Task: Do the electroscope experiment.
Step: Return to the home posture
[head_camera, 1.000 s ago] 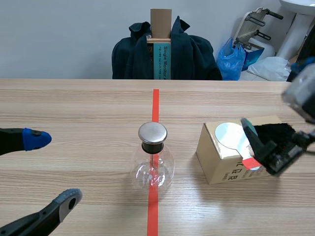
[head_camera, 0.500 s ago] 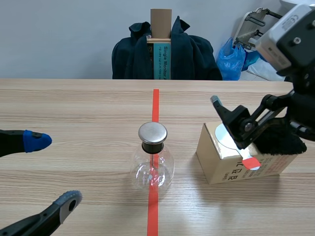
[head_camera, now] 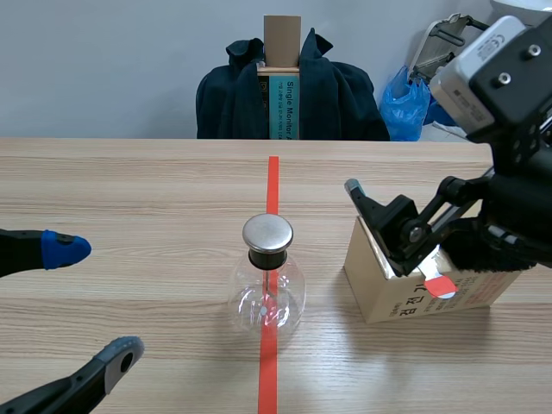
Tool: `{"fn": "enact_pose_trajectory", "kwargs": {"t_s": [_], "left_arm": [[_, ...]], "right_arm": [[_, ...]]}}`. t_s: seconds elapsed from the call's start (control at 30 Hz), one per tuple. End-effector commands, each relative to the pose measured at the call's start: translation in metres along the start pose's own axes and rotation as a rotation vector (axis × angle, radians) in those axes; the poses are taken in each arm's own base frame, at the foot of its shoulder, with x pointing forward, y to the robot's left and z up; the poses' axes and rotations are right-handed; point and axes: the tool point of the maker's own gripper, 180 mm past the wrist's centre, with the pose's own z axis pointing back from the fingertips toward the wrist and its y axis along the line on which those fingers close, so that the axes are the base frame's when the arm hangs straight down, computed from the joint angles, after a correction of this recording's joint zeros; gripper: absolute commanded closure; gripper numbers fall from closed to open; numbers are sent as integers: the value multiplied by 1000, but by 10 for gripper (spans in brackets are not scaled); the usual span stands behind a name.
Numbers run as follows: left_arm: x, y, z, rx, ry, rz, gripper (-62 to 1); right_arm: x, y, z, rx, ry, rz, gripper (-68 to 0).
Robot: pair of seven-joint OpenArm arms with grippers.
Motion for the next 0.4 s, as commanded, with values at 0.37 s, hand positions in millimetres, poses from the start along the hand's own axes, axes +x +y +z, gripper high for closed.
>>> {"fn": "enact_pose_trajectory", "kwargs": {"t_s": [0.37], "left_arm": [[11, -1, -2, 0, -46, 3, -598]], "right_arm": [[8, -4, 0, -8, -36, 10, -679]]}}
